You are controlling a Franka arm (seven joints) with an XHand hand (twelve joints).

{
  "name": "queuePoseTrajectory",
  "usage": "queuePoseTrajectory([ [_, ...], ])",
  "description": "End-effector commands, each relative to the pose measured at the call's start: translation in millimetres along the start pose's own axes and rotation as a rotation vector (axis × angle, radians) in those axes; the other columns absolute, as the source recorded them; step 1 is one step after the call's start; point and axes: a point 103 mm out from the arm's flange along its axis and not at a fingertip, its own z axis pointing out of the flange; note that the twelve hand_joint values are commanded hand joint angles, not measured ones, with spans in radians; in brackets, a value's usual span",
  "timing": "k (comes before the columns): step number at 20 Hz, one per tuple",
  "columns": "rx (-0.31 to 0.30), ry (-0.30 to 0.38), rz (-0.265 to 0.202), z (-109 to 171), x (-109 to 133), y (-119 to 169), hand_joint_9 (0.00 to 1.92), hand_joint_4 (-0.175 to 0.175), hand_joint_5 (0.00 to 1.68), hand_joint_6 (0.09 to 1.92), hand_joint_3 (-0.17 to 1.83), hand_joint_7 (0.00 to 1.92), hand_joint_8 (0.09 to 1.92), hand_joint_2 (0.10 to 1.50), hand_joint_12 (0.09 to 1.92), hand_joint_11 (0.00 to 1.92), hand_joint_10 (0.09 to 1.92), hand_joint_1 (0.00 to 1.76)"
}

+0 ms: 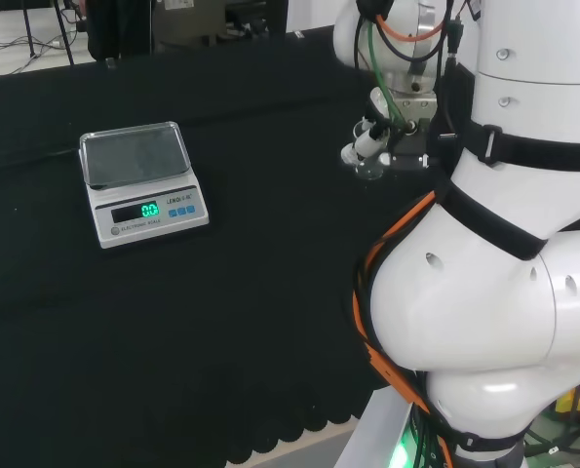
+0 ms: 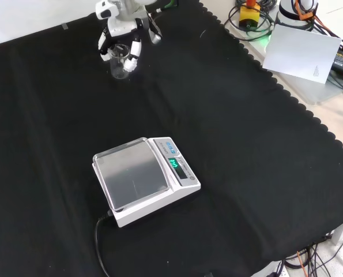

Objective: Put the beaker on the electronic balance.

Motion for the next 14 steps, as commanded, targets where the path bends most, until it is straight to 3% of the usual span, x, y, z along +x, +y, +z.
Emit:
queuePoseTrajectory([
  [1, -0.052, -0.018, -0.019, -39.1, 10.5, -3.1, 1.44, -0.175, 1.02, 1.03, 0.56, 1.06, 1.05, 0.81, 0.71, 1.50, 0.86, 1.27],
  [7, -0.077, -0.018, -0.064, -62.3, 33.1, -6.6, 1.44, -0.175, 1.02, 1.03, 0.57, 1.06, 1.05, 0.80, 0.72, 1.50, 0.86, 1.27],
  [14, -0.120, -0.025, -0.198, -100.7, 117.2, -9.4, 1.45, -0.175, 1.02, 1.04, 0.58, 1.06, 1.06, 0.80, 0.72, 1.50, 0.87, 1.28],
])
